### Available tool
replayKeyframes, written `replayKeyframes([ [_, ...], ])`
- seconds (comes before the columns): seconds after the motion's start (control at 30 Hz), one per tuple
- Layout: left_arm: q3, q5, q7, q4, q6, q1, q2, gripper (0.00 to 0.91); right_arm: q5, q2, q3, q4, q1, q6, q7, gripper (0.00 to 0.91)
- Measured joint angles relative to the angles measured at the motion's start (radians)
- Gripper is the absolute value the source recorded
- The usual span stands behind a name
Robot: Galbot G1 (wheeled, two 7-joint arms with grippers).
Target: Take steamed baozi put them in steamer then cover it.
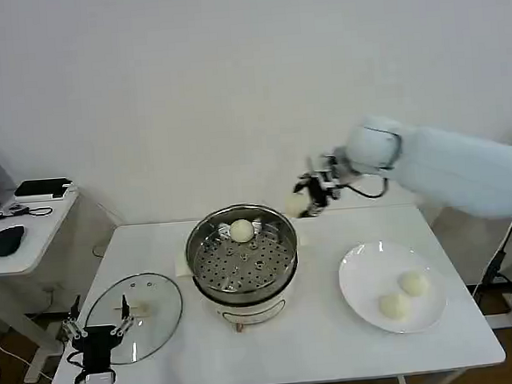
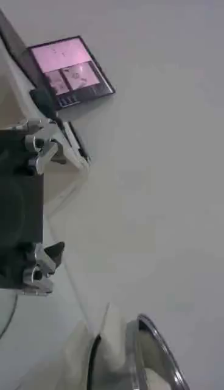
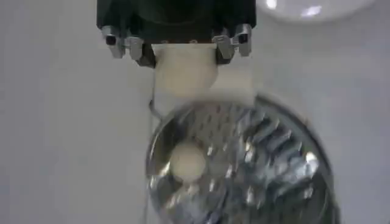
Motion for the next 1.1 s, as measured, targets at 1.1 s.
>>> replayKeyframes([
  [1.1,-0.015,-0.003,-0.006,-0.002,-0.009,-0.009,-0.006,0.907,0.148,0.492,-0.050,-0.303,-0.151,-0.214,0.095,0.655],
])
